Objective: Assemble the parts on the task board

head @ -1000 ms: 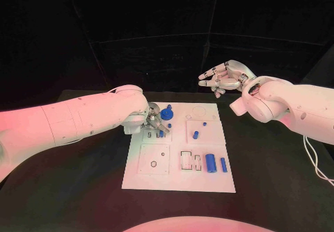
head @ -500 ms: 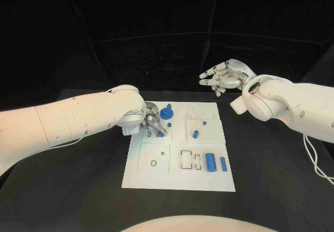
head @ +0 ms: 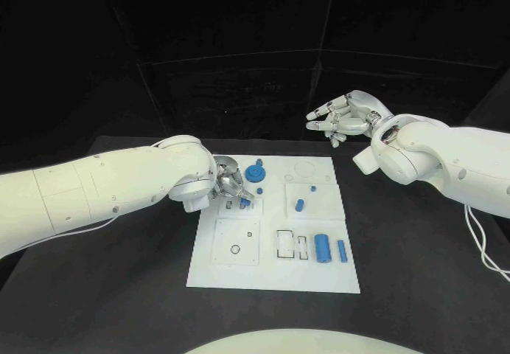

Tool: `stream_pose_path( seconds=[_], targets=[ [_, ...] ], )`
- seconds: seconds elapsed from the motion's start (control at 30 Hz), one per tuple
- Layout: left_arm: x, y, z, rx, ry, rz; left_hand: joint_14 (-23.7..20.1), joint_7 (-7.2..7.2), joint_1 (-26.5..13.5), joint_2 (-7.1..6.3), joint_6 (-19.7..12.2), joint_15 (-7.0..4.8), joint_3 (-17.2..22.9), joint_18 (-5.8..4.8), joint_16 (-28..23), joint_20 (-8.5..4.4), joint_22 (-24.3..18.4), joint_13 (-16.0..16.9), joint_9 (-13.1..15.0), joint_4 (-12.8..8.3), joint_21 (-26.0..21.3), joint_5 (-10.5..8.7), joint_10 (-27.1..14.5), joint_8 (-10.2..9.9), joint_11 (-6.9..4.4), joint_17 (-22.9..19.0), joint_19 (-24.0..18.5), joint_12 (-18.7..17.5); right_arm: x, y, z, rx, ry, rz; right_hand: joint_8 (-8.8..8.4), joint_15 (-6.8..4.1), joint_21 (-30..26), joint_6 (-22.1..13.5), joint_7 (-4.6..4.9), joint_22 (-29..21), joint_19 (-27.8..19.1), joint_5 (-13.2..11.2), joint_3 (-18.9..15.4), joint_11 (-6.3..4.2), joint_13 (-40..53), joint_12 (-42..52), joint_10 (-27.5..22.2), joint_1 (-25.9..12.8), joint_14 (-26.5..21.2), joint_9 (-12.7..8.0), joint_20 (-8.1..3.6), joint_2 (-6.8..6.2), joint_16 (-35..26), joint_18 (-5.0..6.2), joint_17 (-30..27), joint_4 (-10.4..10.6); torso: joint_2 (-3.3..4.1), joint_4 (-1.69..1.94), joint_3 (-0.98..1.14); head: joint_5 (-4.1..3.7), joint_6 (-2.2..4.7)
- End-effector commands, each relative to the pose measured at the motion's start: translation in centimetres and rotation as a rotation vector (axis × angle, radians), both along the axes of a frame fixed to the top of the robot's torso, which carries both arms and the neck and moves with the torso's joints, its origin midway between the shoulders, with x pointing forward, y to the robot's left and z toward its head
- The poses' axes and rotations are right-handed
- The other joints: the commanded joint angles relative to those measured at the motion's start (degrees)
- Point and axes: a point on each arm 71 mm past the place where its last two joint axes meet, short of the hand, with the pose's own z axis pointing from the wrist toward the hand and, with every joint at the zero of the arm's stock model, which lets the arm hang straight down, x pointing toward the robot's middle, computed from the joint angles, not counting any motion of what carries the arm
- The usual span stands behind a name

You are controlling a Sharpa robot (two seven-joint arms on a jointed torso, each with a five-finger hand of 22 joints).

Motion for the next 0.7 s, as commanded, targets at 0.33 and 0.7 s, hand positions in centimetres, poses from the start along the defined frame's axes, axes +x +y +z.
stream_pose_path(
  seconds=[0.33, 0.7],
  targets=[
    [-0.1, 0.6, -0.7, 0.005, -0.112, 0.047, 6.0, -0.06, -1.6, -0.79, -0.2, -0.21, 10.8, -0.66, 0.2, -0.23, -0.2, 0.1, 0.5, -8.7, -0.4, -0.13, 0.5, 0.8, 0.09, 15.1, 0.1, 0.4, 0.0, -0.3, 0.1, -0.003, 0.0, 0.0, 0.23, 0.13, -0.3, -0.5, 0.11, -0.1, -0.5, 0.3, 0.3, 0.05, -0.1, -0.2, -0.3, 0.1, -0.5, -0.1, -0.02, 0.21, -0.4, 0.89, -0.1, 0.0, -0.06, 0.25, 0.1, 0.15, -0.35],
    [-0.2, 0.6, -1.7, 0.052, -0.091, 0.035, 6.0, -0.11, -1.8, -0.91, -0.2, -0.24, 11.3, -0.7, 0.2, -0.25, 0.0, 0.1, 0.6, -8.8, -0.3, -0.13, 0.6, 0.9, 0.04, 15.1, 0.2, 0.5, 0.0, -0.2, 0.1, -0.002, -0.005, 0.002, 0.23, 0.15, -0.3, -0.5, 0.12, -0.1, -0.5, 0.2, 0.2, 0.06, -0.1, -0.3, -0.3, 0.0, -0.5, -0.1, 0.0, 0.2, -0.5, 0.9, -0.2, 0.0, -0.01, 0.12, 0.09, 0.32, -0.56]
  ],
)
